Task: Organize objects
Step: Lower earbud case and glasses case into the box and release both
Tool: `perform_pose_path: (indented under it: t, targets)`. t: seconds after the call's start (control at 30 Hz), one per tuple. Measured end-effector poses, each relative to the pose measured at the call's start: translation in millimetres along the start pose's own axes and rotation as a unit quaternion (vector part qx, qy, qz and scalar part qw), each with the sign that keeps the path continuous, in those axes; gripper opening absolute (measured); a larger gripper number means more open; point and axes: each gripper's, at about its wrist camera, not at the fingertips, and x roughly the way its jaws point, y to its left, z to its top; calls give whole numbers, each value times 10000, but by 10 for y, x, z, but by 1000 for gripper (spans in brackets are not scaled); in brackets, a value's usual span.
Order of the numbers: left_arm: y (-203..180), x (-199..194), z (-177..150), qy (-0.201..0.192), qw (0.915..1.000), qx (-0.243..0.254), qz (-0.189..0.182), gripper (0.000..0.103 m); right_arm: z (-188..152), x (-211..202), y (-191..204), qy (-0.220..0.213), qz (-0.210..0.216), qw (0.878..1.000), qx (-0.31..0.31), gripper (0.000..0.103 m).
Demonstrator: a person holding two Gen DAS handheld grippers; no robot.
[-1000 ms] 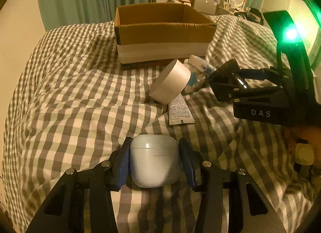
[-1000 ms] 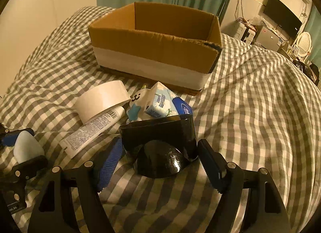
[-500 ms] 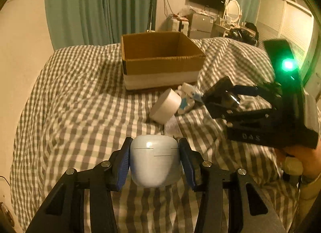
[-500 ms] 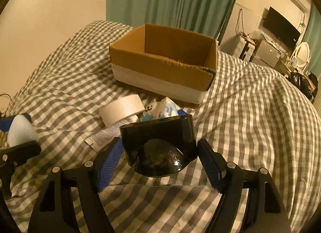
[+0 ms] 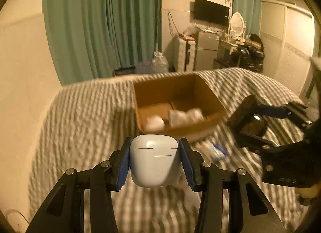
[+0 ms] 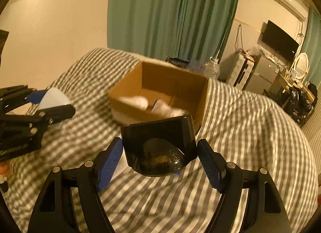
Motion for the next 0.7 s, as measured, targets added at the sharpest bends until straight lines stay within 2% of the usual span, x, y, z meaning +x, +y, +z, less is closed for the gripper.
perform_pose_path:
  t: [0.2,0.37,0.5,0.63,0.7]
  targets:
    - [41,314,477,-151,9997,153,77,47,503,143,-170,-219,-64,9997,-5,76]
    - [76,727,761,-130,9998,151,41,47,804,460,-286,-204,-11,9998,55,76]
    - [76,1075,872,-60,9999,149,-39,47,948,822,-365,-87,54,9999,110,76]
    - [23,1453,894,28,9993,343,143,47,995,1218,-467,47,132,9997,200,76]
    - [22,1627,869,154,9994,304,75,47,978,1394,-521,94,163,9992,344,76]
